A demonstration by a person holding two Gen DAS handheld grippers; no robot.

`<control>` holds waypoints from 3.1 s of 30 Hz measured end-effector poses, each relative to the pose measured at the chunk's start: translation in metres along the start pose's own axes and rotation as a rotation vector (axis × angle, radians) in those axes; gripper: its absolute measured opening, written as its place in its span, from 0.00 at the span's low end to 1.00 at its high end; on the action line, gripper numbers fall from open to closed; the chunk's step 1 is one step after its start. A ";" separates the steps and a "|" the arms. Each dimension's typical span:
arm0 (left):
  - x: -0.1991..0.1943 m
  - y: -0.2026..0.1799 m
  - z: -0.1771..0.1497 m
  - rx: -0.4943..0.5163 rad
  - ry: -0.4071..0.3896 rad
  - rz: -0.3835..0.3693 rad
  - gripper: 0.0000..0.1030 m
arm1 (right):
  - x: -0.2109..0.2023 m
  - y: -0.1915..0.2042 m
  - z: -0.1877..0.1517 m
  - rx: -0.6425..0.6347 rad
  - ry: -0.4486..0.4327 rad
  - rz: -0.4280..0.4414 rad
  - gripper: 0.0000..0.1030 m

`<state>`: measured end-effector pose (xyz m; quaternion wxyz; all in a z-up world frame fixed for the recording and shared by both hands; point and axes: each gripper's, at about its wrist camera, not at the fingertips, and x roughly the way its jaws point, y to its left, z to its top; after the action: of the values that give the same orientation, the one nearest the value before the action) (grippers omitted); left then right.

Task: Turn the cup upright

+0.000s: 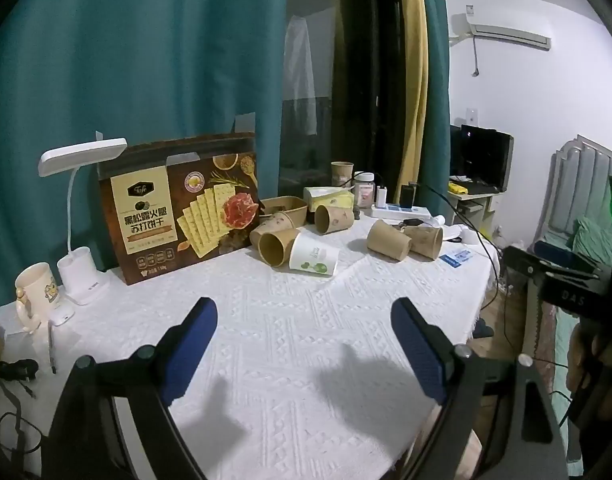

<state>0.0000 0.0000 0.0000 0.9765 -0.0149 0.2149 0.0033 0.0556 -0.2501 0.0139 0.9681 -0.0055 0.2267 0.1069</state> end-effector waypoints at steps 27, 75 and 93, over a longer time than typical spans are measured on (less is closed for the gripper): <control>-0.006 0.006 0.007 -0.018 -0.024 0.011 0.86 | -0.008 0.007 0.005 0.003 0.003 0.009 0.81; -0.009 0.015 0.010 -0.040 -0.043 0.016 0.86 | -0.010 0.011 0.009 0.000 -0.004 0.018 0.81; -0.003 0.012 0.011 -0.050 -0.036 0.050 0.86 | -0.007 0.013 0.011 0.012 0.010 0.030 0.81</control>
<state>0.0016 0.0126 0.0109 0.9792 -0.0338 0.1974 0.0336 0.0519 -0.2380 0.0274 0.9652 0.0030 0.2320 0.1202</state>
